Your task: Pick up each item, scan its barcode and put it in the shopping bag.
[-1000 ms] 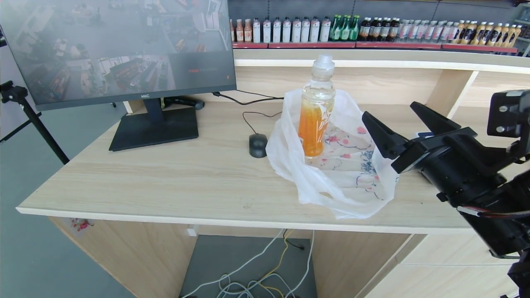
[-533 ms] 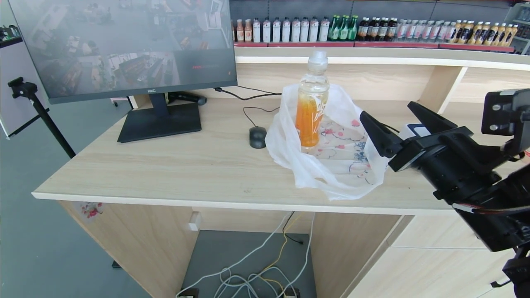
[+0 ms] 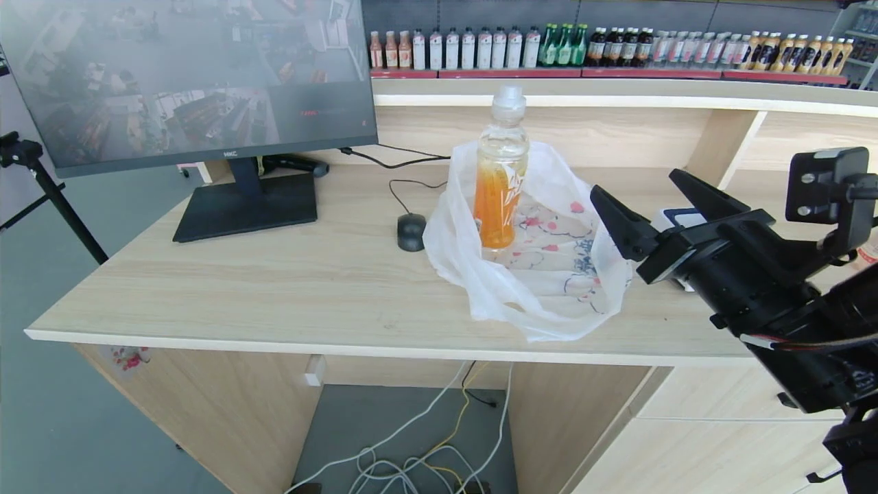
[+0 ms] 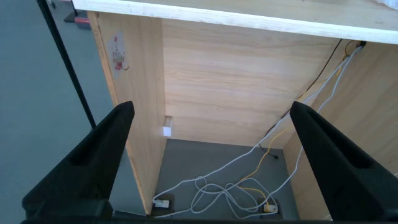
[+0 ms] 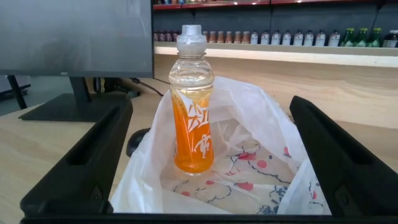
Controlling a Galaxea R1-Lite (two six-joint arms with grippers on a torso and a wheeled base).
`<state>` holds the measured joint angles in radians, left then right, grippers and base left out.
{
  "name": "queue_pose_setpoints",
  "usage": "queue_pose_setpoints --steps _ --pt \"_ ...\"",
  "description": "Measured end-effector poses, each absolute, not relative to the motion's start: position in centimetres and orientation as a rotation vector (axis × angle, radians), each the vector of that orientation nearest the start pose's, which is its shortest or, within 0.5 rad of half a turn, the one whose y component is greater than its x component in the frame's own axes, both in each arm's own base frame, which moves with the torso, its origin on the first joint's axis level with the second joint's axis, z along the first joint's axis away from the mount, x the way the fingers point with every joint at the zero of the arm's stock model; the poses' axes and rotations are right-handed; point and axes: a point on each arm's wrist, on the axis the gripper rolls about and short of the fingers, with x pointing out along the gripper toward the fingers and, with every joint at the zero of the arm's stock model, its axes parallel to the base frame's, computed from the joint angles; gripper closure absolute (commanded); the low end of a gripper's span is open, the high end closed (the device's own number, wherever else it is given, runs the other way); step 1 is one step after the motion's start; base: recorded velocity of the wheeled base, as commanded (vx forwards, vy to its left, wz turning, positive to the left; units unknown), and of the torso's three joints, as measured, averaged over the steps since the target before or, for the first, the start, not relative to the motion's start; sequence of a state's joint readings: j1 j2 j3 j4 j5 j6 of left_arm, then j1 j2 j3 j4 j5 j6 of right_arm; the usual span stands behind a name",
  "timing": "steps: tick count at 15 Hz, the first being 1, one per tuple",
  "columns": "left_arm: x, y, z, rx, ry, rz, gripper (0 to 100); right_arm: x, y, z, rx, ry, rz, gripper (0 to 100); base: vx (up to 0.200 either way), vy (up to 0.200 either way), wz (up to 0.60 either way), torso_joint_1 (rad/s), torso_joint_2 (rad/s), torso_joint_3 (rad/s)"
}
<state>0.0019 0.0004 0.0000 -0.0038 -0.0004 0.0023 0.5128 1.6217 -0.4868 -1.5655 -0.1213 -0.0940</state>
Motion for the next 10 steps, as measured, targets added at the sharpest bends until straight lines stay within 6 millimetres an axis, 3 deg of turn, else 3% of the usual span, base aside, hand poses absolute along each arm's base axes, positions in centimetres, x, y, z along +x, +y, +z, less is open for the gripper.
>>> queue_pose_setpoints --steps 10 --pt "-2.3 0.0 7.6 0.0 -0.002 0.002 0 22.3 10.9 21.0 0.047 -0.405 0.326 0 0.0 -0.2 0.0 0.002 0.0 0.003"
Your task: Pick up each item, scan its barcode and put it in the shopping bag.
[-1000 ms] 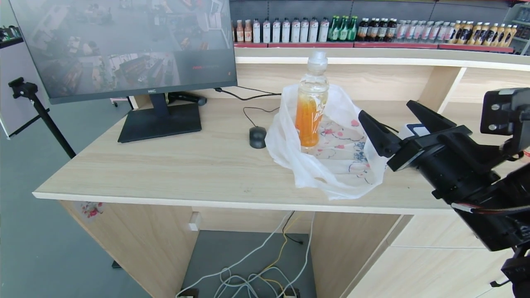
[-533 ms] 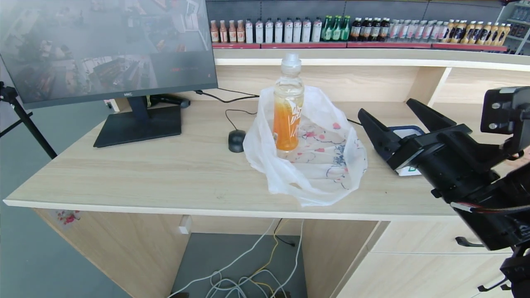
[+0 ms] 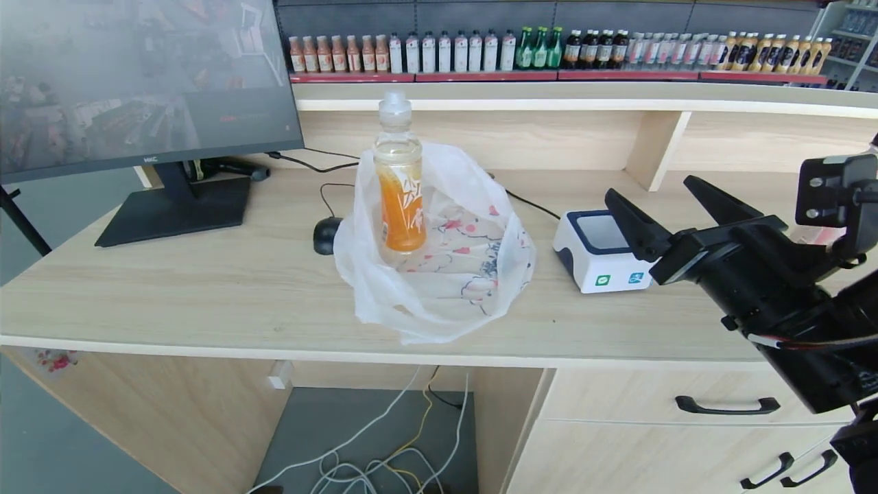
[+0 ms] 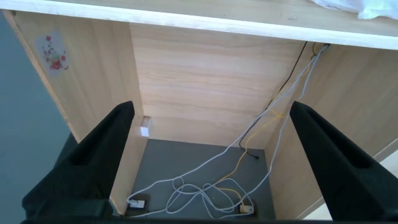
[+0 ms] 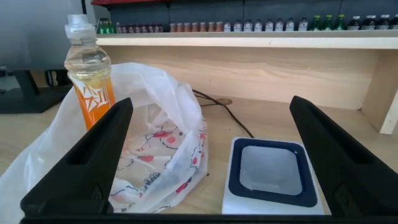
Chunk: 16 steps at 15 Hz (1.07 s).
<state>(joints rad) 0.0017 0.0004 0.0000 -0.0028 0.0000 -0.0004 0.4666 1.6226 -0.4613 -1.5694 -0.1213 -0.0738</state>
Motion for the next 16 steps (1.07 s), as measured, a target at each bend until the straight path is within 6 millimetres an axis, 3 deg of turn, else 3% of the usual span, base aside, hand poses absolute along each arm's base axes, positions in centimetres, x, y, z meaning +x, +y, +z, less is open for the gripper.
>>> queue_pose_setpoints --steps 16 --pt "-2.28 0.0 7.57 0.0 -0.002 0.001 0 22.25 11.27 21.76 0.045 -0.438 0.34 0 0.0 -0.2 0.0 0.004 0.0 0.002"
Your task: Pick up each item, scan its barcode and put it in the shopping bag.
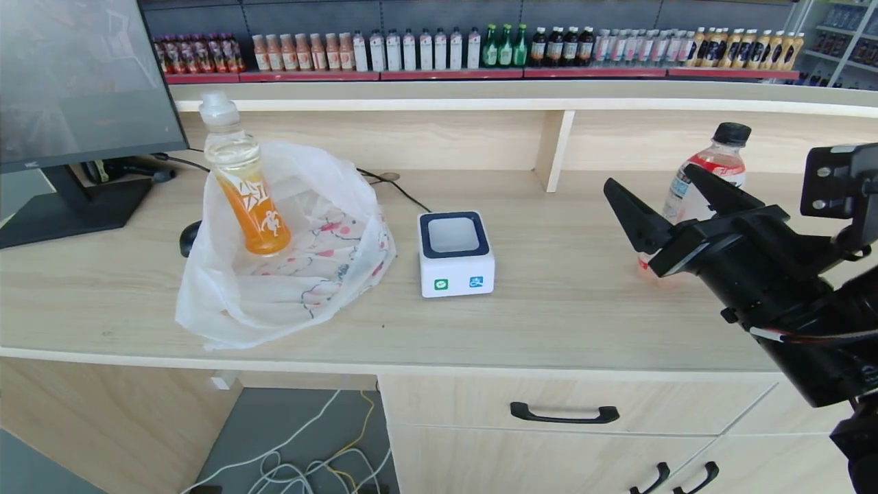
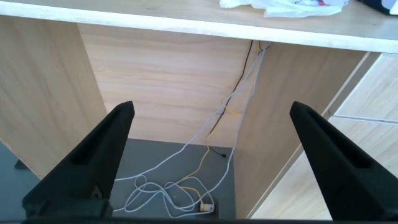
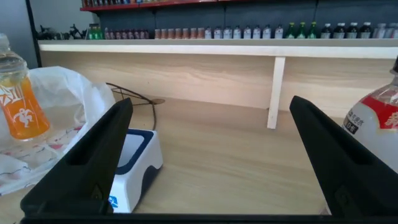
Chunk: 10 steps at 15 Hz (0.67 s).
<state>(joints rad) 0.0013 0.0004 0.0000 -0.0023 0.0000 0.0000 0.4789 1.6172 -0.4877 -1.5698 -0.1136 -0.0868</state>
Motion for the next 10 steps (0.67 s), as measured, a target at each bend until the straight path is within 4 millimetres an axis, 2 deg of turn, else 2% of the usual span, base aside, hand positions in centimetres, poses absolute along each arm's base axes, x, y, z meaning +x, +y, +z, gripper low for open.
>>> queue_pose_setpoints --steps 7,10 --pt "-2.28 0.0 7.57 0.0 -0.002 0.001 0 21.56 11.22 21.91 0.031 -0.447 0.345 0 0.0 -0.2 0.0 0.002 0.0 0.004" --pt "-2.28 0.0 7.58 0.0 -0.002 0.001 0 21.53 11.14 21.58 0.033 -0.431 0.344 0 0.0 0.0 0.0 0.0 0.0 0.0"
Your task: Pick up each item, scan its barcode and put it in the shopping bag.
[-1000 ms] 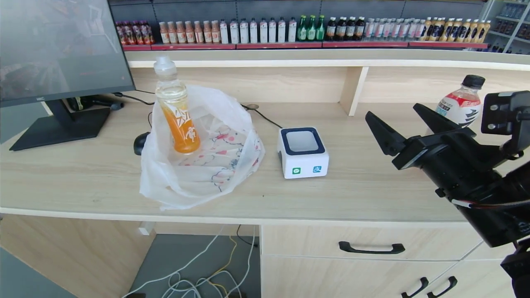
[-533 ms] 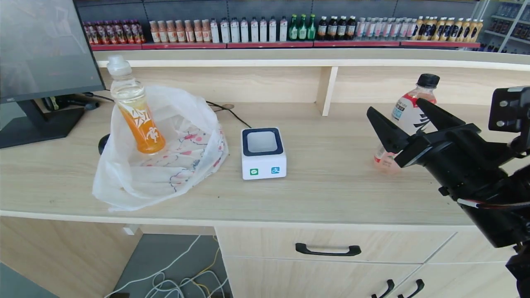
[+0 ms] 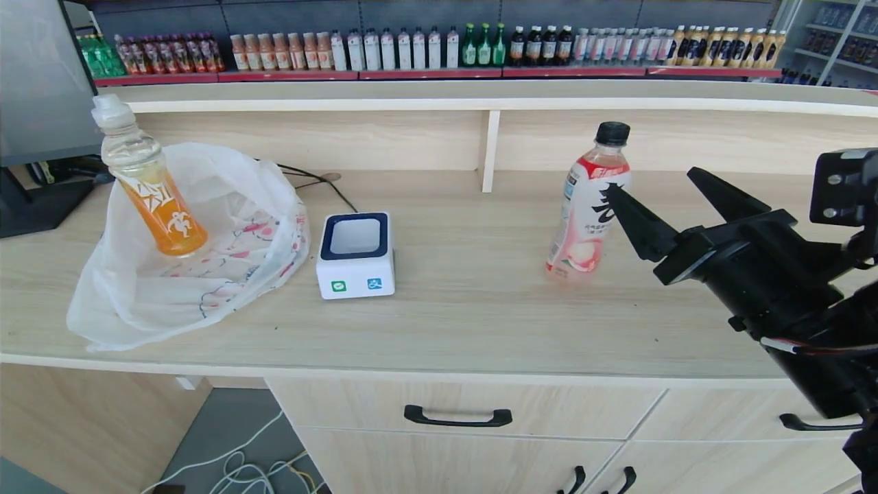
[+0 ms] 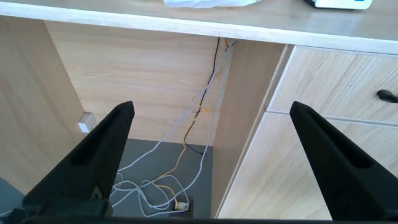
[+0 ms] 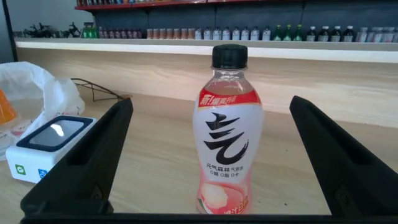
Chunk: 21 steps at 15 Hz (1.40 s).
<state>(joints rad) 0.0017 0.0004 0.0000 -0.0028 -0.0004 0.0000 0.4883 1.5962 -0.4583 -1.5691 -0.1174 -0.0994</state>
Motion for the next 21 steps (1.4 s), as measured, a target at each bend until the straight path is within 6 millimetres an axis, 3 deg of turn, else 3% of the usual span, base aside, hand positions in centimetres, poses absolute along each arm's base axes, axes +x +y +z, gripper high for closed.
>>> queue_pose_setpoints --steps 5,21 --pt "-2.3 0.0 7.6 0.004 -0.002 0.001 0 21.8 11.0 21.0 0.022 -0.41 0.331 0 0.0 0.0 0.0 0.0 0.0 0.0" --pt "-2.3 0.0 7.6 0.005 -0.002 0.001 0 24.8 13.9 16.9 -0.017 -0.264 0.379 0 0.0 0.0 0.0 0.0 0.0 0.0"
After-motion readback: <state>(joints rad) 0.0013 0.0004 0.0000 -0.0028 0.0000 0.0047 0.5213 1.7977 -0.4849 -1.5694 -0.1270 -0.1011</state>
